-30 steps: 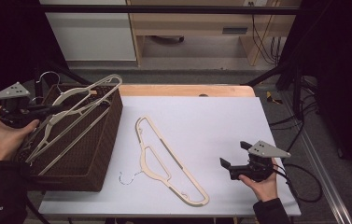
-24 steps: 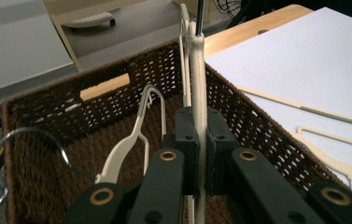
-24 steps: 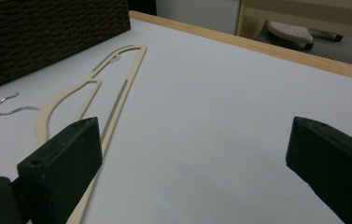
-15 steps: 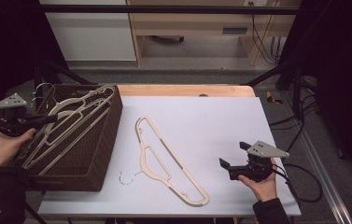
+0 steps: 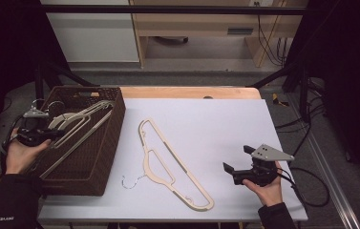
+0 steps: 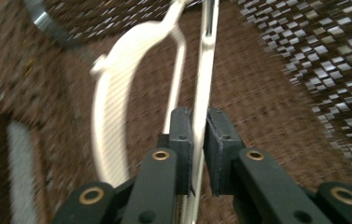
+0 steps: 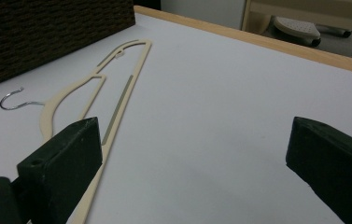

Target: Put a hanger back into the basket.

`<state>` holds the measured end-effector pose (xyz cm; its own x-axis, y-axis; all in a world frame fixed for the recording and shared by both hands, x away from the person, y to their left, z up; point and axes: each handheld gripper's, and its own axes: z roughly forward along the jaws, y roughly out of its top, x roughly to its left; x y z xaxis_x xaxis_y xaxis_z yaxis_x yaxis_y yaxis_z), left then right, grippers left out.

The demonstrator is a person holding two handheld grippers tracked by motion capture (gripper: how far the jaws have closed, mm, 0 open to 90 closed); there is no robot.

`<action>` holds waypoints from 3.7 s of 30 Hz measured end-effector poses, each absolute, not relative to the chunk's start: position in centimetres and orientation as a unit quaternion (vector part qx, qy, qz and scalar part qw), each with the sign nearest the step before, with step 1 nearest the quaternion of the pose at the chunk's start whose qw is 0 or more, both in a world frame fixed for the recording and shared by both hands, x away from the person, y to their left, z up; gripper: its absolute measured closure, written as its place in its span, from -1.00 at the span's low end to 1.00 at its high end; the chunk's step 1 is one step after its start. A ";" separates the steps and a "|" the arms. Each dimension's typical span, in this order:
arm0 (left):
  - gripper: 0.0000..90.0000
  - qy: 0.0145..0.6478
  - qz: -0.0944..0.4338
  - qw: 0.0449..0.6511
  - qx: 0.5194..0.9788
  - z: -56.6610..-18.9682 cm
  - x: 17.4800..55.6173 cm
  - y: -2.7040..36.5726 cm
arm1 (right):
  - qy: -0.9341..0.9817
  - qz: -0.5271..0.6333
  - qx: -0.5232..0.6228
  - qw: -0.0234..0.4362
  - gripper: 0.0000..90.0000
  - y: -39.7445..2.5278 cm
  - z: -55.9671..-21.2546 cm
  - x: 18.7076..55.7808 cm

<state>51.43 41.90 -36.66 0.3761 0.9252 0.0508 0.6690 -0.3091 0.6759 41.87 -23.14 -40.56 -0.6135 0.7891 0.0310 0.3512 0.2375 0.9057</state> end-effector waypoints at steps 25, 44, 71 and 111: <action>-0.41 0.409 0.262 0.492 0.722 -32.8 43.7 34.6 | 0.750 0.500 0.373 0.220 -0.92 -22.6 -39.8 42.0; -0.78 0.318 0.202 0.509 0.774 -34.9 40.4 24.8 | 0.752 0.503 0.365 0.218 -0.93 -22.3 -39.7 41.8; -0.26 0.325 0.131 0.375 0.858 -43.6 42.0 19.4 | 0.771 0.491 0.354 0.197 -0.91 -21.4 -40.4 41.7; 0.82 0.371 0.130 0.311 0.865 -46.9 43.8 18.9 | 0.778 0.485 0.352 0.187 -0.90 -20.8 -40.8 41.8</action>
